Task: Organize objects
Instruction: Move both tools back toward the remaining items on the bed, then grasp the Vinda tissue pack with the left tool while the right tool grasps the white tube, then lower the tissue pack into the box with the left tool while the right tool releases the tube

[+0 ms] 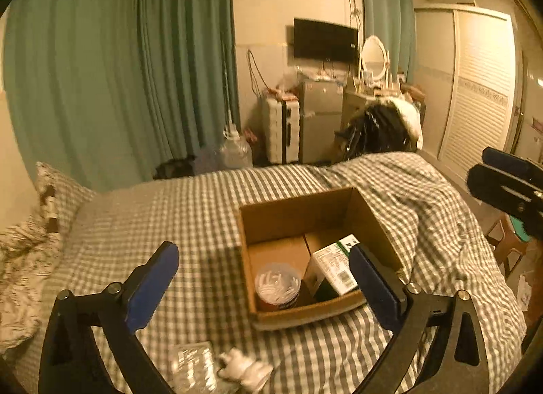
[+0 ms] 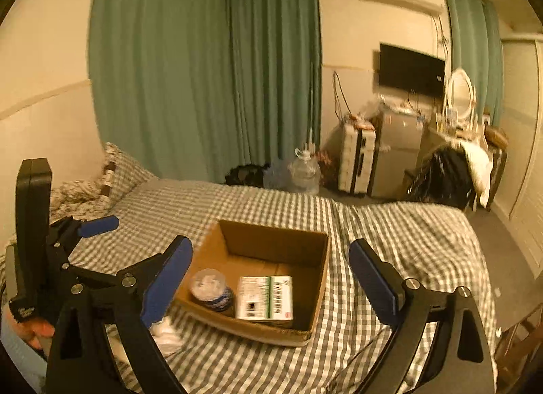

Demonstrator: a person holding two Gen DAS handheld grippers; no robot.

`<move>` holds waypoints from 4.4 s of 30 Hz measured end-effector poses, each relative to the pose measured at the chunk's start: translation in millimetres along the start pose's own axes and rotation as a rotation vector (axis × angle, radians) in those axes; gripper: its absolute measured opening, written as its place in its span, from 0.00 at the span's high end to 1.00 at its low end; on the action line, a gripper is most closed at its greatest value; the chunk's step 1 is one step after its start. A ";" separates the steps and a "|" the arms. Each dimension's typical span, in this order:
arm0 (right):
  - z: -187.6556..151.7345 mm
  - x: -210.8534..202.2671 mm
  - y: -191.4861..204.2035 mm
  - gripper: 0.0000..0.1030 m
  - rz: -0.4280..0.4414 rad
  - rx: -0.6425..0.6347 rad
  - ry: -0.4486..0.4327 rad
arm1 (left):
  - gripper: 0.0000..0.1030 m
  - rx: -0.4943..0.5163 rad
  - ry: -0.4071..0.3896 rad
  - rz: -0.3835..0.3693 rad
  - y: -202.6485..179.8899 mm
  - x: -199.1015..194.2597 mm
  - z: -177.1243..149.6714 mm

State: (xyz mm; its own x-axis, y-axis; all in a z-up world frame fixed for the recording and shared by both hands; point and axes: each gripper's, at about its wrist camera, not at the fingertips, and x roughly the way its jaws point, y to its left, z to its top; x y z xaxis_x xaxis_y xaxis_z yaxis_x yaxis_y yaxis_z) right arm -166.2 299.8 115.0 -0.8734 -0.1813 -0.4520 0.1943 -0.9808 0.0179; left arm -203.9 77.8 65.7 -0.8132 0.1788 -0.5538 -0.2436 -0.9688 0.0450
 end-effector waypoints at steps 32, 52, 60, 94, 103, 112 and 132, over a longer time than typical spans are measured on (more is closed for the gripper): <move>-221.2 65.5 170.4 0.05 0.267 -0.426 0.413 | 0.00 -0.119 0.388 0.233 73.8 -13.9 -254.6; -260.6 126.8 163.0 0.65 0.298 -0.455 0.569 | 0.67 -0.116 0.457 0.174 77.4 33.1 -266.9; -253.4 89.9 153.9 0.78 0.325 -0.385 0.548 | 0.76 -0.104 0.431 0.116 66.7 0.4 -263.7; -100.6 -64.0 78.5 0.80 0.104 -0.266 0.119 | 0.78 -0.018 0.151 -0.107 -2.2 -86.0 -85.3; -42.7 -7.9 35.8 0.80 0.056 -0.296 0.111 | 0.78 -0.022 0.147 -0.095 -5.8 -0.9 -13.9; -30.0 92.3 16.6 0.80 0.105 -0.471 0.184 | 0.78 0.002 0.236 -0.082 -16.9 108.4 3.1; -59.9 147.2 -46.8 0.26 0.111 -0.331 0.188 | 0.20 0.005 0.304 -0.068 -27.6 161.0 -17.7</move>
State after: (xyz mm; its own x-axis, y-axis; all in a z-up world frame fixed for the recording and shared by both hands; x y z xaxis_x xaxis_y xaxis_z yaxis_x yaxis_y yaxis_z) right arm -277.1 323.4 -5.9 -0.7476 -0.2386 -0.6198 0.4437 -0.8739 -0.1987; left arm -318.7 130.3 -39.4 -0.6000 0.1825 -0.7789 -0.2948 -0.9556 0.0032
